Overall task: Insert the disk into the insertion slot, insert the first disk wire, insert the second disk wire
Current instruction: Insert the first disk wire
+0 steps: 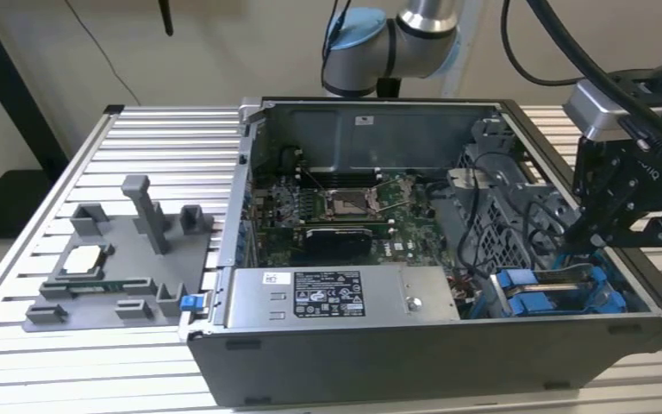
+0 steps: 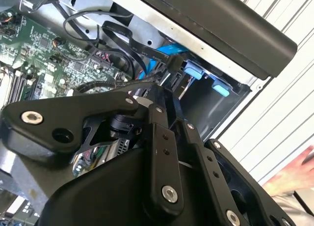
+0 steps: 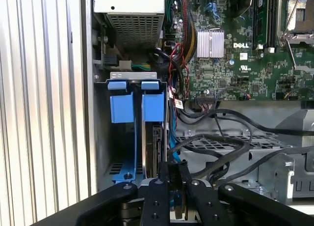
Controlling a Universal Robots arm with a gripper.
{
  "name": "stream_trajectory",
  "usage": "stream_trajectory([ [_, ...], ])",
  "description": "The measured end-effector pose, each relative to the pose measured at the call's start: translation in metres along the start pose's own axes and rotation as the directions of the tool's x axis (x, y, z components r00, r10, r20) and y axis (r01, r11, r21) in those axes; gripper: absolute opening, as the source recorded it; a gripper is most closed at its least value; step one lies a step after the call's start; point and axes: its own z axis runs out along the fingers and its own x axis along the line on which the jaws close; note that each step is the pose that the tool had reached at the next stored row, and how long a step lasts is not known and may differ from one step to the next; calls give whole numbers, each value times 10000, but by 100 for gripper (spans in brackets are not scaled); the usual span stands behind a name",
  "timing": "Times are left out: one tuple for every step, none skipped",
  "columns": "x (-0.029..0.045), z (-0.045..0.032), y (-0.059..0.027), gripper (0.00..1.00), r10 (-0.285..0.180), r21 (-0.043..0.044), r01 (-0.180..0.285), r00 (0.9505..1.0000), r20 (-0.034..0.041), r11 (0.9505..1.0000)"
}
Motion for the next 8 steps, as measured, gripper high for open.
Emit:
stream_trajectory([
  [0,2,-6,0,1,-16,-1,10000,-2,10000],
  [0,4,-12,0,2,-33,-2,10000,-5,10000],
  [0,6,-15,0,3,-48,-3,10000,-9,10000],
  [0,9,-17,0,3,-60,-4,10000,-14,10000],
  [0,12,-17,0,5,-67,-5,10000,-19,10000],
  [1,16,-17,0,6,-69,-6,10000,-24,10000],
  [1,19,-17,0,5,-72,-6,10000,-27,10000],
  [1,22,-18,0,5,-74,-6,10000,-32,10000],
])
